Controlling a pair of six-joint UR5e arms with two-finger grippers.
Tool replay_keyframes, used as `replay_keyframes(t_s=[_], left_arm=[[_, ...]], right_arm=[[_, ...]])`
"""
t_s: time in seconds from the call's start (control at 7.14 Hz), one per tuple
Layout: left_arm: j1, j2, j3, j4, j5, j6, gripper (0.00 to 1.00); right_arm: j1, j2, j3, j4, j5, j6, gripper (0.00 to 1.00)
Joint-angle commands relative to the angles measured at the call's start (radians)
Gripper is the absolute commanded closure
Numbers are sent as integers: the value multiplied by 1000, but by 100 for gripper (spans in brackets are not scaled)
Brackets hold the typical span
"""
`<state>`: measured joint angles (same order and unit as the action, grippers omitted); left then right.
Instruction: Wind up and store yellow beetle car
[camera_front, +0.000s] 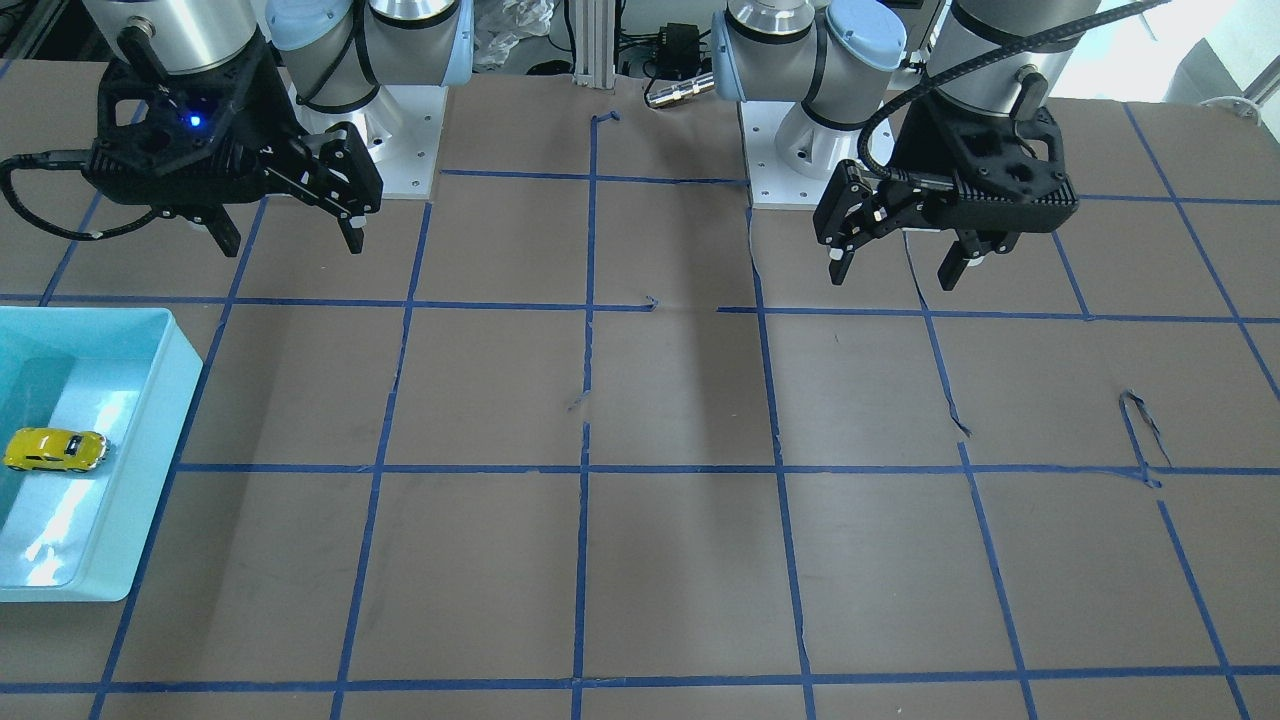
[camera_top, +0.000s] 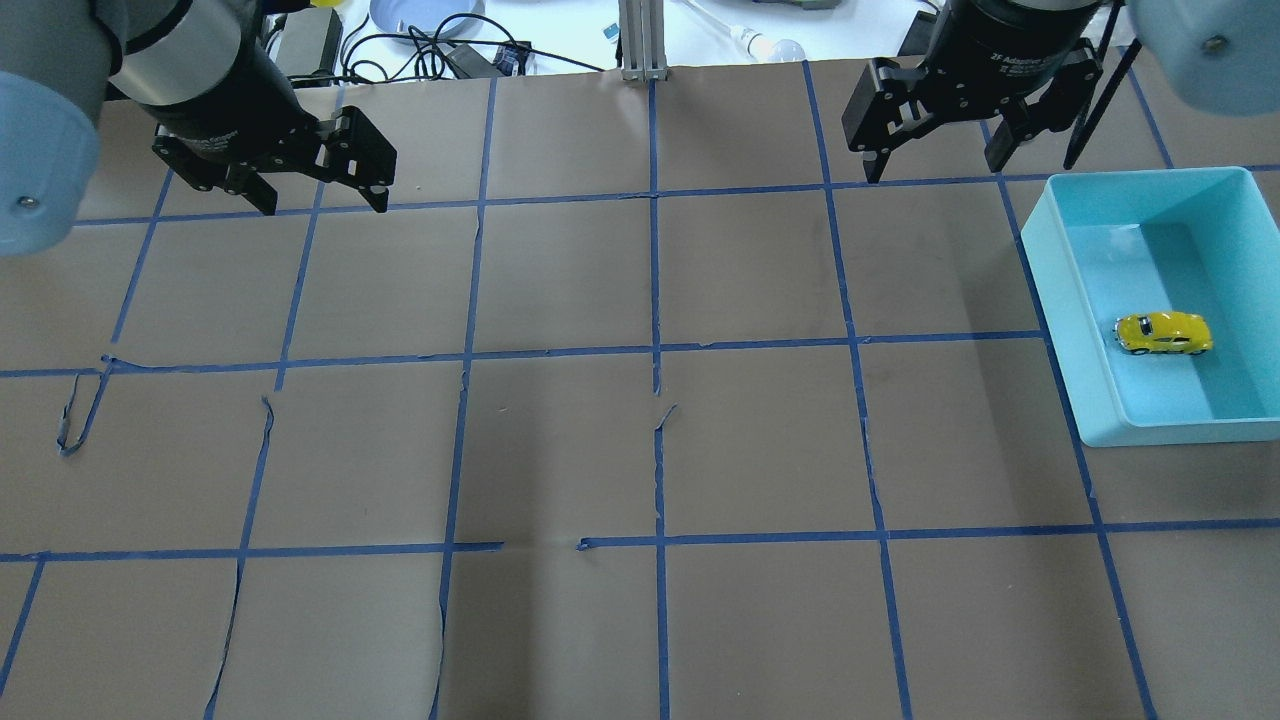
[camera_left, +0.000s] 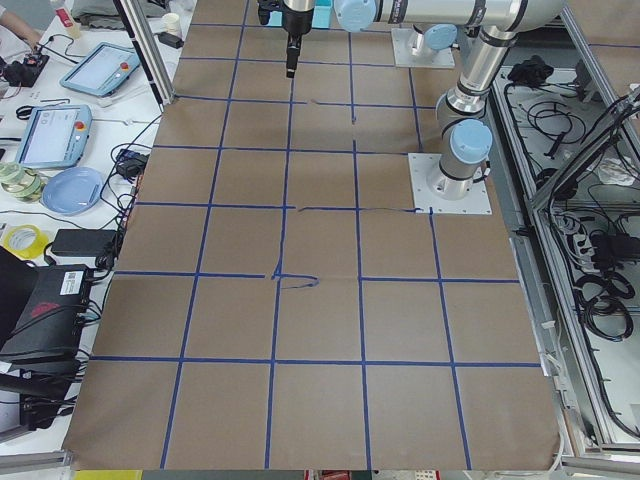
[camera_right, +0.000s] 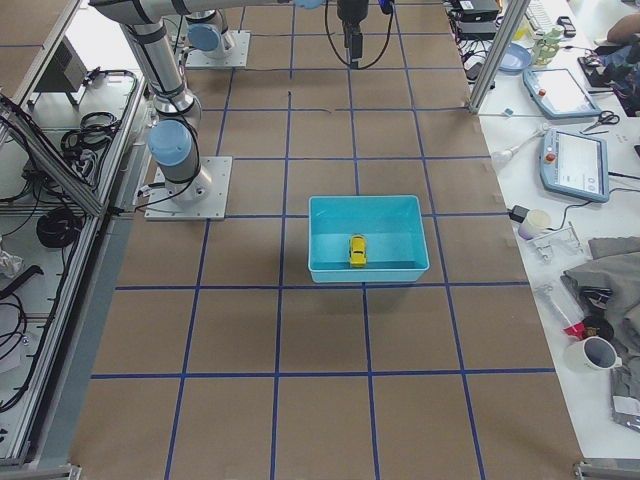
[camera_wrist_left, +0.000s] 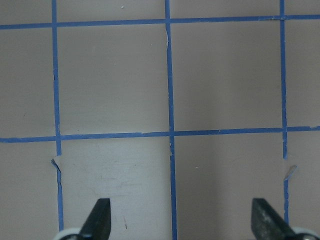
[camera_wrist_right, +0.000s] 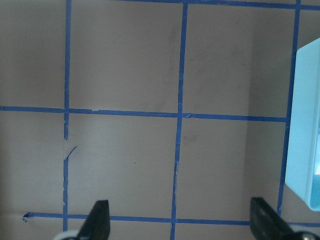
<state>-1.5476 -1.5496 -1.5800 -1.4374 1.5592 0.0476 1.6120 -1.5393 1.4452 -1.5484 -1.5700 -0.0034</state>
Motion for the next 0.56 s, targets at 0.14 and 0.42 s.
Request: replay_keyframes(t_s=[0.14,0.42], left_arm=[[1,0,0,0,-1,0,0],[1,0,0,0,-1,0,0]], right_arm=[[-1,1,9,-36,2,10,0],[-1,1,12,-35,-1,10,0]])
